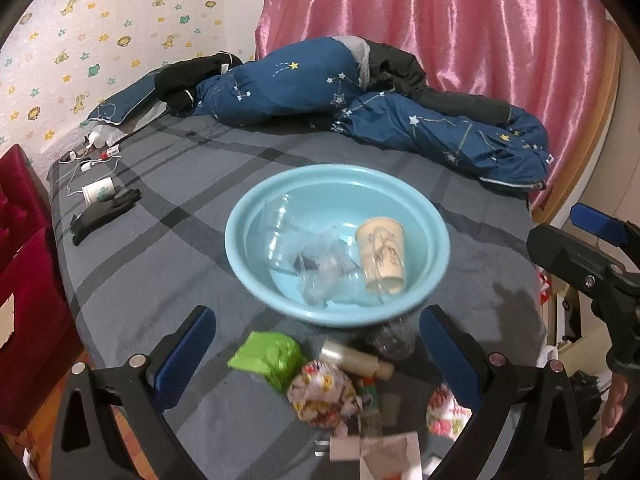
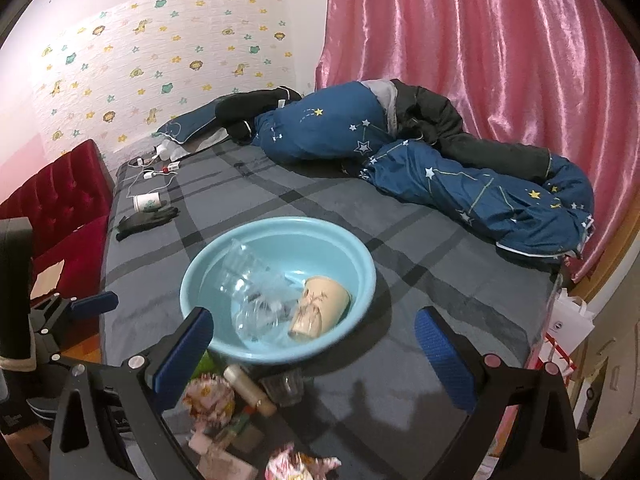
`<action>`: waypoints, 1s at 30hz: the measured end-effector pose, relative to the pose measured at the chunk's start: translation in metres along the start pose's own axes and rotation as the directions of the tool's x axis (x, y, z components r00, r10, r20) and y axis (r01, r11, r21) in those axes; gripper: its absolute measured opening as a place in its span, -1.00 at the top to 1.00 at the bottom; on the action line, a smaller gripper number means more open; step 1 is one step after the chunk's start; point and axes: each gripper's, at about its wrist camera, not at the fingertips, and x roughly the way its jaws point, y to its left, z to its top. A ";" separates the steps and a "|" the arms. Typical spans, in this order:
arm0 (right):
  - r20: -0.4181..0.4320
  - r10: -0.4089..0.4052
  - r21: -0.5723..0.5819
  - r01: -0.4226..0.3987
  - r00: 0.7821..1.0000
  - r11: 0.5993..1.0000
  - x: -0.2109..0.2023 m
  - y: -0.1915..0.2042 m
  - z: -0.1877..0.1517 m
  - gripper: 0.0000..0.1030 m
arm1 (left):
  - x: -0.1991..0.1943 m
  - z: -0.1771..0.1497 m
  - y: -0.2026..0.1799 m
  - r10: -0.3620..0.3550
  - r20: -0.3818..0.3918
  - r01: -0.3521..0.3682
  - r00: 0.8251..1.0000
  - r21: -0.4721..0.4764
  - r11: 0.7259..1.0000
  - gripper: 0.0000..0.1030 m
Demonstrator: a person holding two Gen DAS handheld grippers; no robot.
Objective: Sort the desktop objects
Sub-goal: 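Withdraw both tools from the basin toward the remaining items, then grasp the red-and-white tissue box with the left tool while the right tool grasps the white spray bottle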
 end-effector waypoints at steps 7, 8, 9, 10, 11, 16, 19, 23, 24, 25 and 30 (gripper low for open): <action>0.012 -0.003 -0.013 0.004 1.000 1.000 -0.026 0.003 -0.024 -1.00 | -0.011 -0.032 -0.010 -0.010 -0.036 0.011 0.999 0.029 1.000 -1.00; 0.011 -0.004 -0.021 0.004 1.000 1.000 -0.028 0.004 -0.028 -1.00 | -0.012 -0.036 -0.012 -0.011 -0.039 0.012 0.999 0.029 1.000 -1.00; 0.009 -0.009 -0.027 0.009 1.000 1.000 -0.030 0.005 -0.032 -1.00 | -0.013 -0.041 -0.013 -0.014 -0.045 0.016 0.999 0.033 0.999 -1.00; 0.008 -0.013 -0.030 0.014 1.000 0.999 -0.031 0.005 -0.035 -1.00 | -0.014 -0.047 -0.015 -0.016 -0.049 0.018 0.999 0.036 0.999 -1.00; 0.008 -0.015 -0.032 0.015 1.000 0.999 -0.032 0.006 -0.038 -1.00 | -0.015 -0.051 -0.016 -0.016 -0.053 0.018 0.998 0.038 0.999 -1.00; 0.003 -0.021 -0.040 0.021 1.000 0.999 -0.038 0.007 -0.057 -1.00 | -0.016 -0.079 -0.021 -0.034 -0.077 0.036 0.996 0.034 0.999 -1.00; -0.002 -0.027 -0.049 0.027 1.000 0.998 -0.039 0.008 -0.070 -1.00 | -0.014 -0.096 -0.025 -0.043 -0.099 0.047 0.994 0.037 0.998 -1.00; -0.004 -0.036 -0.058 0.036 0.999 0.998 -0.038 0.010 -0.085 -1.00 | -0.010 -0.117 -0.030 -0.047 -0.122 0.052 0.991 0.040 0.998 -1.00; -0.009 -0.032 -0.058 0.032 0.999 0.998 -0.037 0.010 -0.091 -1.00 | -0.009 -0.123 -0.032 -0.048 -0.130 0.053 0.990 0.040 0.998 -1.00; -0.012 -0.026 -0.056 0.025 1.000 0.998 -0.037 0.010 -0.093 -1.00 | -0.008 -0.128 -0.033 -0.052 -0.140 0.058 0.989 0.043 0.997 -1.00; -0.046 -0.008 -0.062 0.005 0.999 0.998 -0.030 0.011 -0.114 -1.00 | -0.001 -0.149 -0.042 -0.065 -0.185 0.077 0.980 0.059 0.995 -1.00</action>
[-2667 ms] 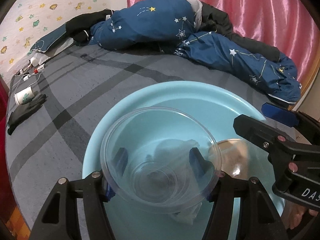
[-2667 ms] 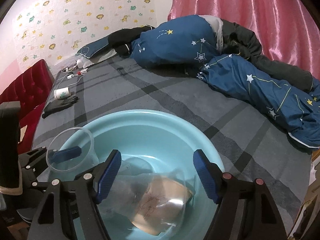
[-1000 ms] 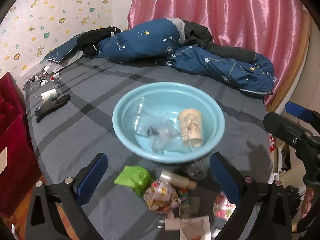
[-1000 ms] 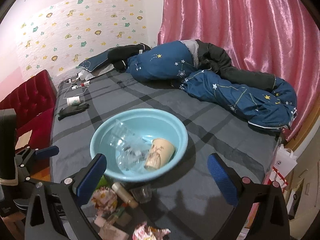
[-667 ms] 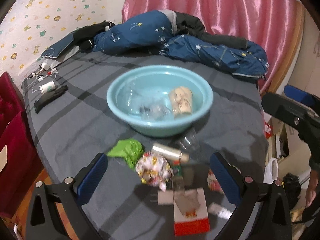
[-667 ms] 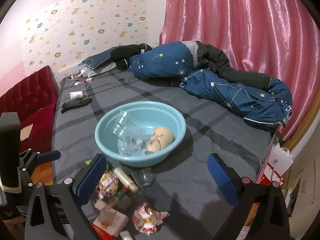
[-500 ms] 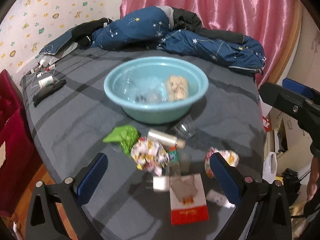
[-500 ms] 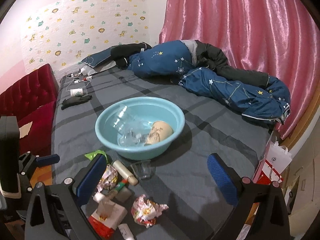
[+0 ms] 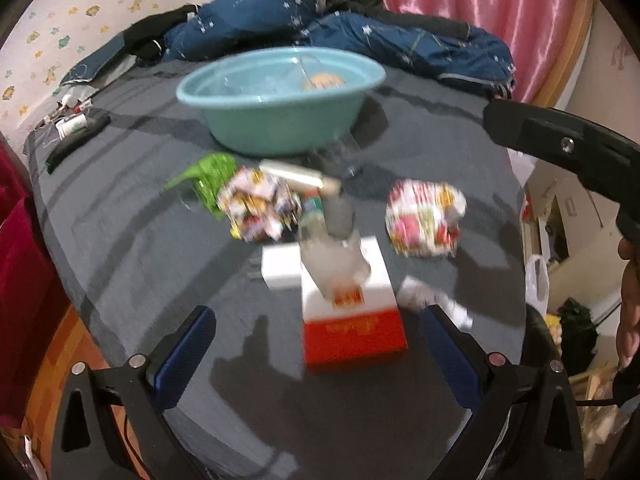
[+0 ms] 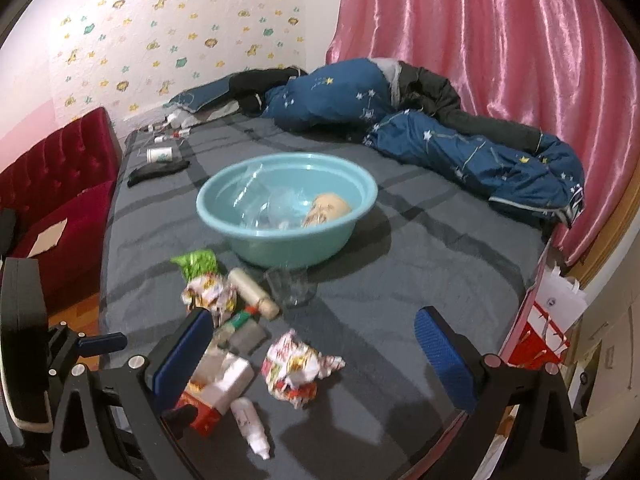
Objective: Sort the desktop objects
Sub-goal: 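Grasp the red-and-white tissue box with the left tool while the right tool grasps the white spray bottle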
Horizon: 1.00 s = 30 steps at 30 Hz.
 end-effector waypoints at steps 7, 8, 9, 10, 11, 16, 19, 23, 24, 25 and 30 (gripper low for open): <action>-0.089 0.032 -0.020 -0.034 0.996 0.999 0.018 0.007 -0.035 -1.00 | 0.014 -0.018 -0.004 -0.015 -0.040 0.014 0.999 -0.013 1.000 -1.00; -0.099 0.036 -0.020 -0.039 0.994 0.999 0.021 0.007 -0.039 -1.00 | 0.015 -0.019 -0.004 -0.017 -0.040 0.017 0.999 -0.018 1.000 -1.00; -0.108 0.040 -0.020 -0.042 0.993 0.999 0.023 0.008 -0.042 -1.00 | 0.017 -0.020 -0.003 -0.017 -0.040 0.016 0.999 -0.022 1.000 -1.00; -0.119 0.044 -0.020 -0.046 0.992 0.999 0.026 0.008 -0.047 -1.00 | 0.018 -0.021 -0.003 -0.016 -0.037 0.015 0.999 -0.026 1.000 -1.00; -0.123 0.046 -0.018 -0.049 0.991 0.999 0.027 0.008 -0.050 -1.00 | 0.019 -0.022 -0.004 -0.016 -0.034 0.015 0.999 -0.029 0.999 -1.00; -0.132 0.054 -0.007 -0.055 0.990 0.998 0.030 0.007 -0.061 -1.00 | 0.027 -0.025 -0.006 -0.012 -0.023 0.011 1.000 -0.037 0.999 -1.00; -0.142 0.053 -0.003 -0.054 0.988 0.999 0.032 0.006 -0.064 -1.00 | 0.032 -0.025 -0.005 -0.018 -0.031 0.017 0.999 -0.041 0.999 -1.00; -0.150 0.054 0.000 -0.054 0.987 0.999 0.035 0.006 -0.065 -1.00 | 0.034 -0.024 -0.003 -0.024 -0.028 0.022 0.999 -0.055 0.998 -1.00; -0.151 0.054 0.000 -0.055 0.987 0.998 0.035 0.006 -0.065 -1.00 | 0.033 -0.023 -0.003 -0.025 -0.023 0.024 0.999 -0.059 0.998 -1.00; -0.152 0.056 -0.002 -0.057 0.987 0.998 0.036 0.006 -0.066 -1.00 | 0.033 -0.022 -0.002 -0.024 -0.014 0.023 1.000 -0.062 0.998 -1.00; -0.153 0.049 0.008 -0.049 0.987 0.999 0.038 0.004 -0.066 -1.00 | 0.043 -0.021 -0.001 -0.051 -0.023 0.049 0.998 -0.079 0.996 -0.80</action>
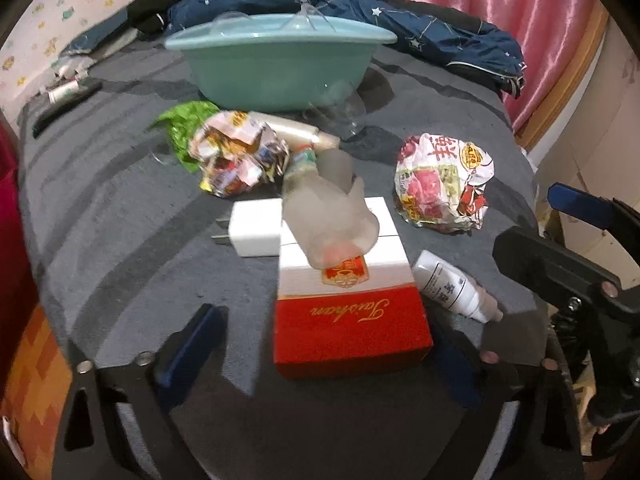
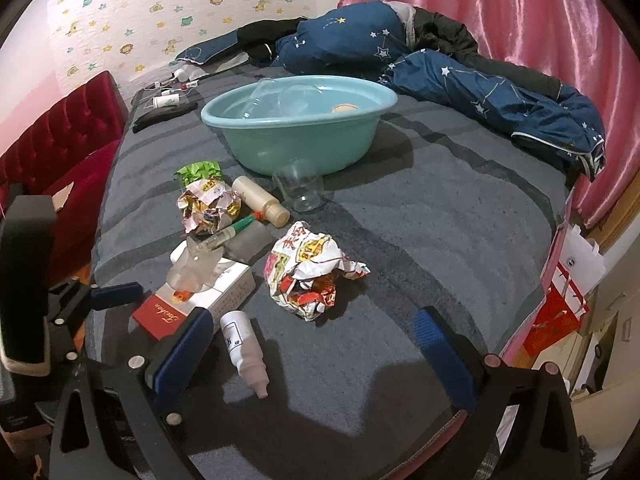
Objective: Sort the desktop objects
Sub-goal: 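Grasp the red-and-white tissue box with the left tool while the right tool grasps the white spray bottle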
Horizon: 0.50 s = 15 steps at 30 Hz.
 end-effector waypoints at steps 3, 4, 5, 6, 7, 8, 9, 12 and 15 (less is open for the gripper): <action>0.002 -0.003 0.000 0.003 1.000 1.000 -0.001 0.000 -0.001 -1.00 | -0.005 0.000 0.003 -0.015 0.019 0.015 1.000 0.008 1.000 -0.24; 0.000 -0.005 0.001 0.005 1.000 1.000 0.000 0.000 -0.002 -1.00 | -0.006 0.000 0.002 -0.012 0.013 0.012 1.000 0.017 1.000 -0.23; -0.004 -0.004 0.001 0.004 1.000 1.000 0.000 0.000 -0.002 -1.00 | -0.007 0.001 0.002 -0.012 0.008 0.011 1.000 0.020 1.000 -0.23; -0.008 -0.002 0.001 0.002 1.000 1.000 0.001 0.001 -0.003 -1.00 | -0.009 0.001 0.004 -0.015 0.001 0.015 1.000 0.017 1.000 -0.23; -0.012 0.000 -0.003 0.000 1.000 1.000 0.002 0.002 -0.004 -1.00 | -0.010 0.001 0.005 -0.017 -0.002 0.017 1.000 0.013 1.000 -0.23; -0.014 0.002 -0.008 -0.002 1.000 1.000 0.002 0.003 -0.004 -1.00 | -0.012 0.001 0.006 -0.015 -0.007 0.016 1.000 0.018 1.000 -0.23; -0.013 0.006 -0.008 -0.006 1.000 1.000 0.002 0.004 -0.005 -1.00 | -0.014 0.001 0.006 -0.017 -0.009 0.017 1.000 0.020 1.000 -0.23; -0.021 0.019 -0.008 -0.019 1.000 1.000 0.004 0.006 -0.006 -0.98 | -0.018 -0.001 0.009 -0.022 -0.015 0.022 1.000 0.022 1.000 -0.23; -0.030 0.028 -0.012 -0.028 0.999 1.000 0.004 0.007 -0.006 -0.93 | -0.019 -0.001 0.007 -0.017 -0.020 0.017 1.000 0.032 0.999 -0.23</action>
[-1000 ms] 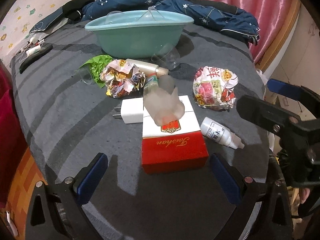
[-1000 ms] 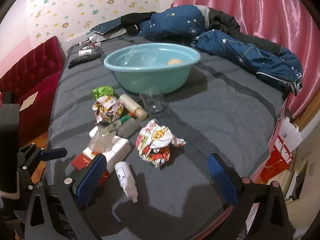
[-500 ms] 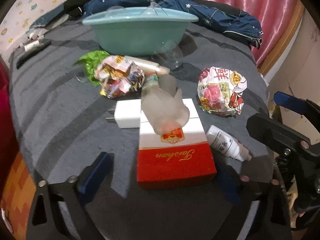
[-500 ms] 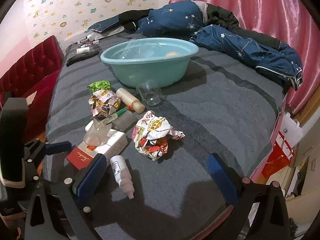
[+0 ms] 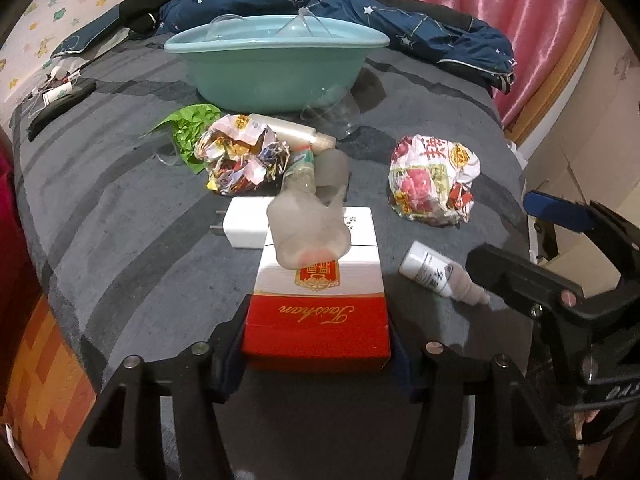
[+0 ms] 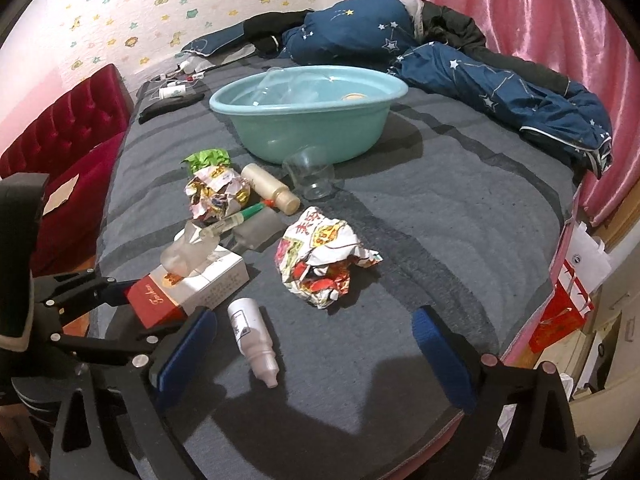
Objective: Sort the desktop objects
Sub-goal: 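Grasp the red-and-white tissue box with the left tool while the right tool grasps the white spray bottle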
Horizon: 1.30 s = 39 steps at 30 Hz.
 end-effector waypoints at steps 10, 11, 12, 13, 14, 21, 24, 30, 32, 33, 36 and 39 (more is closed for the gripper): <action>-0.023 0.037 -0.001 -0.037 0.999 0.999 0.003 0.007 0.002 -0.93 | -0.010 -0.004 0.010 0.028 0.008 -0.028 1.000 -0.020 0.999 -0.22; -0.029 0.039 -0.005 -0.040 0.999 0.999 0.004 0.009 0.002 -0.93 | -0.011 -0.005 0.012 0.034 0.012 -0.033 0.999 -0.019 0.999 -0.22; -0.033 0.041 -0.008 -0.041 0.999 0.999 0.005 0.010 0.001 -0.93 | -0.013 -0.005 0.014 0.037 0.014 -0.037 0.999 -0.021 0.999 -0.22; -0.038 0.041 -0.011 -0.042 0.998 0.999 0.006 0.012 0.001 -0.93 | -0.014 -0.006 0.016 0.037 0.013 -0.037 0.999 -0.026 0.999 -0.22; -0.040 0.043 -0.013 -0.044 0.998 0.999 0.007 0.013 0.000 -0.93 | -0.015 -0.007 0.018 0.037 0.011 -0.037 0.999 -0.031 0.999 -0.22; -0.071 0.048 -0.024 -0.050 0.996 0.998 0.015 0.020 -0.001 -0.77 | -0.019 -0.008 0.029 0.033 0.017 -0.032 0.999 -0.057 0.998 -0.22; -0.095 0.057 -0.028 -0.060 0.994 0.998 0.019 0.024 -0.002 -0.60 | -0.022 -0.009 0.030 0.031 0.023 -0.029 0.999 -0.062 0.998 -0.22; -0.128 0.063 -0.054 -0.071 0.990 0.996 0.026 0.033 -0.005 -0.33 | -0.025 -0.008 0.033 0.024 0.024 -0.022 0.999 -0.066 0.998 -0.22; -0.139 0.066 -0.058 -0.075 0.988 0.995 0.028 0.035 -0.006 -0.10 | -0.027 -0.008 0.034 0.022 0.023 -0.020 0.999 -0.069 0.997 -0.22; -0.142 0.068 -0.063 -0.077 0.987 0.995 0.029 0.037 -0.007 -0.02 | -0.027 -0.008 0.035 0.022 0.021 -0.021 1.000 -0.068 0.997 -0.22; -0.148 0.062 -0.084 -0.075 0.987 0.994 0.030 0.040 -0.007 0.56 | -0.029 -0.007 0.035 0.023 0.015 -0.022 1.000 -0.067 0.998 -0.22; -0.150 0.062 -0.086 -0.076 0.987 0.993 0.030 0.040 -0.007 0.57 | -0.031 -0.005 0.035 0.028 0.011 -0.027 1.000 -0.063 0.998 -0.22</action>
